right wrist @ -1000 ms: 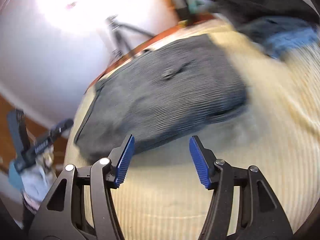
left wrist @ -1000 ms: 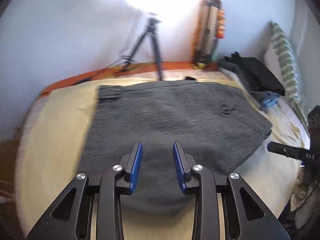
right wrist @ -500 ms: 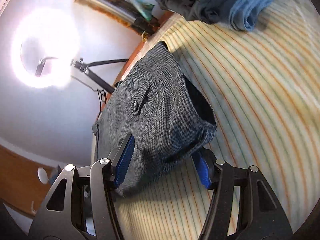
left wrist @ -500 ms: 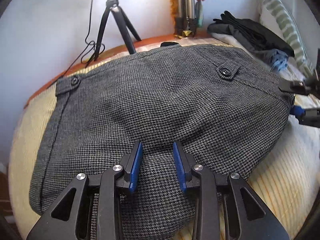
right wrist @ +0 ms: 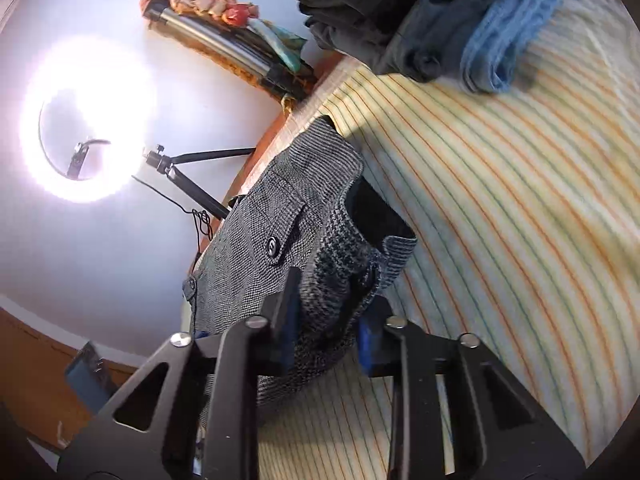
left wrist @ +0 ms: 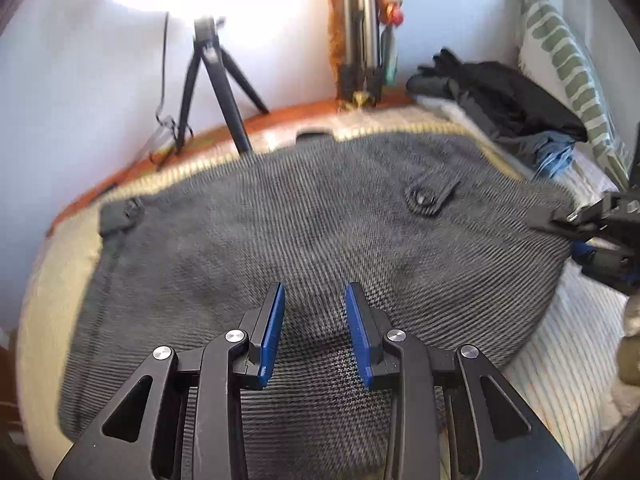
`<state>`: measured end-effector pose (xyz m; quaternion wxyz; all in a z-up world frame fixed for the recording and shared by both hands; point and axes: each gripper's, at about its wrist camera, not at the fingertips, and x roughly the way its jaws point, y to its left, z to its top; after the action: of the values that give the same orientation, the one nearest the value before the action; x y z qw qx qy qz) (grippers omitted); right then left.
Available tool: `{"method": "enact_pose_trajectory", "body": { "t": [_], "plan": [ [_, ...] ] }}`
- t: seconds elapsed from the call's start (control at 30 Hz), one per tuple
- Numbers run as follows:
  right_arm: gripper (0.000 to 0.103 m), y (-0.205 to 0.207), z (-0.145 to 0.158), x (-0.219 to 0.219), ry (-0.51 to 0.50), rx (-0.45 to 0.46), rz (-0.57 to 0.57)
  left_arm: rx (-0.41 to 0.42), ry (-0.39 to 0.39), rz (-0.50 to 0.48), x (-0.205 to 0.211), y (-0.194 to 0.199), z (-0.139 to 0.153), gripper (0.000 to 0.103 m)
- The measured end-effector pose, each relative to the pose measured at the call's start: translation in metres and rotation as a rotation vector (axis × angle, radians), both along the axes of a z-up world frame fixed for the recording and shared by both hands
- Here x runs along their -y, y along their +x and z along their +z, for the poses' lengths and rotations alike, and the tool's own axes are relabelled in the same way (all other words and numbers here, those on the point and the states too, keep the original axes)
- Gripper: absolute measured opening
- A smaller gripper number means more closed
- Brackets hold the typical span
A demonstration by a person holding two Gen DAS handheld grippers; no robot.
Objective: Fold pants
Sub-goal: 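Grasp the trouser waistband end with the right gripper and lift it over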
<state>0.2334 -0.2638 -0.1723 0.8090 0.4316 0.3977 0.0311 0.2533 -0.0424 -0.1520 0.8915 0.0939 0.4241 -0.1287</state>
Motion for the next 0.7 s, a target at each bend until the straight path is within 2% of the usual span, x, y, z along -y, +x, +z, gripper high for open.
{"method": "enact_pose_trajectory", "body": {
  "t": [0.07, 0.17, 0.3, 0.43, 0.57, 0.63, 0.7],
  "plan": [
    [0.019, 0.002, 0.004, 0.000, -0.010, 0.005, 0.006, -0.031, 0.007, 0.001, 0.002, 0.003, -0.012, 0.030],
    [0.017, 0.004, 0.012, -0.006, -0.049, 0.020, 0.026, -0.030, -0.003, 0.002, 0.000, 0.000, -0.013, 0.030],
    [0.016, 0.005, 0.024, -0.013, -0.105, 0.041, 0.050, -0.023, -0.024, 0.026, -0.014, -0.009, 0.005, 0.030],
    [0.016, 0.008, 0.042, -0.020, -0.166, 0.074, 0.093, 0.019, -0.005, 0.072, -0.042, -0.028, 0.022, 0.030],
    [0.015, 0.011, 0.067, -0.036, -0.247, 0.128, 0.153, 0.004, 0.042, 0.101, -0.059, -0.035, 0.006, 0.030],
    [0.015, 0.011, 0.077, -0.045, -0.282, 0.152, 0.175, -0.063, -0.011, 0.122, -0.069, -0.030, -0.008, 0.030],
    [0.015, 0.012, 0.086, -0.055, -0.310, 0.167, 0.197, -0.078, -0.027, 0.113, -0.072, -0.029, -0.013, 0.030]
  ]
}}
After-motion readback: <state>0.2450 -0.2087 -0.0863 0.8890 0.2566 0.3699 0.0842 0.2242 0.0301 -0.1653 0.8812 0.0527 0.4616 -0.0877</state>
